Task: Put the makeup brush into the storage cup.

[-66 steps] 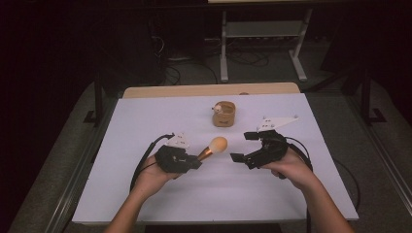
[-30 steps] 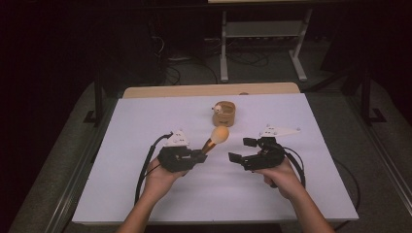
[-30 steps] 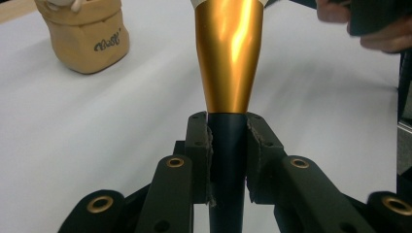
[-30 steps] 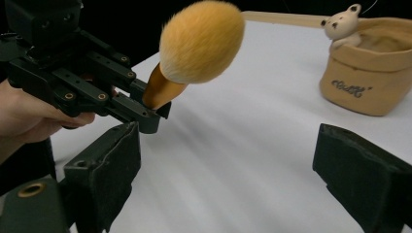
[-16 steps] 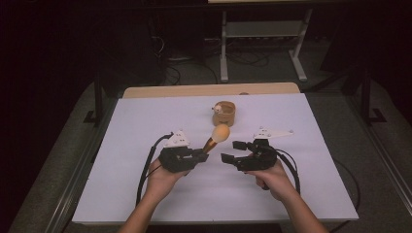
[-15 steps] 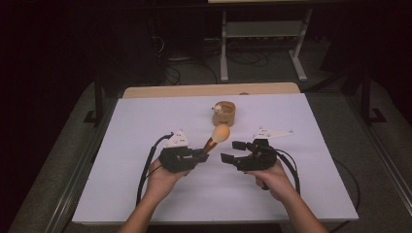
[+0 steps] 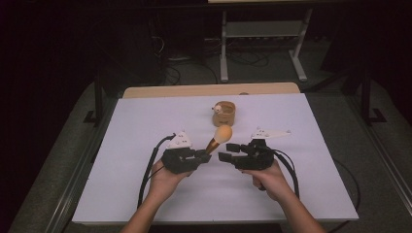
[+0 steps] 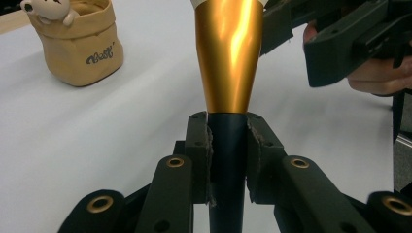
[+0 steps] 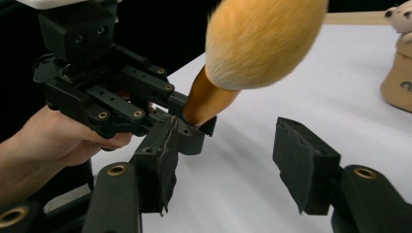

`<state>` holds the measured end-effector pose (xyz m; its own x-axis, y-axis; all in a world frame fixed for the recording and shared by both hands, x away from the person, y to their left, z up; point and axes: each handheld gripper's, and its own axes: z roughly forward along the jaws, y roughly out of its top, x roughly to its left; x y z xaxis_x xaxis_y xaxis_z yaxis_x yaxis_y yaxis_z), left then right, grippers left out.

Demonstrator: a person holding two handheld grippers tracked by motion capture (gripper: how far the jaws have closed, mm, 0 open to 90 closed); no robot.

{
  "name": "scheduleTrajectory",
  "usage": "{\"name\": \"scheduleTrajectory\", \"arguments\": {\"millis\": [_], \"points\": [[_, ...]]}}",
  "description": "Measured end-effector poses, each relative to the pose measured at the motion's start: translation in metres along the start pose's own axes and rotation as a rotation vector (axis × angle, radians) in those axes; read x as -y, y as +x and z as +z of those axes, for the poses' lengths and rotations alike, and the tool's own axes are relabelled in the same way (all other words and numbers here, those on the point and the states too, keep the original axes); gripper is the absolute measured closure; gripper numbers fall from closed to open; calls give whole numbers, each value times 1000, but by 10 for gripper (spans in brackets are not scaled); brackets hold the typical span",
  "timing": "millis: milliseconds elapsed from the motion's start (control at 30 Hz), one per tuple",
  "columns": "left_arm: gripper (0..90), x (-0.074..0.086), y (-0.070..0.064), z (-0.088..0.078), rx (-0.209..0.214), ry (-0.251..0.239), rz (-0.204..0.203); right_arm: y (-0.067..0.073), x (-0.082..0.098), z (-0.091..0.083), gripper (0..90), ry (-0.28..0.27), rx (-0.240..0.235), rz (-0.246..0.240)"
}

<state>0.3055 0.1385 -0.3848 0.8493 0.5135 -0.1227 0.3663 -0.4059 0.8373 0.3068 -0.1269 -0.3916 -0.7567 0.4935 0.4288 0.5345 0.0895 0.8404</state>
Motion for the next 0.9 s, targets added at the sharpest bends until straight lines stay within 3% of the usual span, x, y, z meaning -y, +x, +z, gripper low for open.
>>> {"name": "scheduleTrajectory", "arguments": {"millis": [433,900], "points": [[744,0,-3,4,11,0,5,3,0,8,454,5,-14,10],[743,-1,-9,8,29,-12,13,3,-1,10,512,-32,-37,38]]}}
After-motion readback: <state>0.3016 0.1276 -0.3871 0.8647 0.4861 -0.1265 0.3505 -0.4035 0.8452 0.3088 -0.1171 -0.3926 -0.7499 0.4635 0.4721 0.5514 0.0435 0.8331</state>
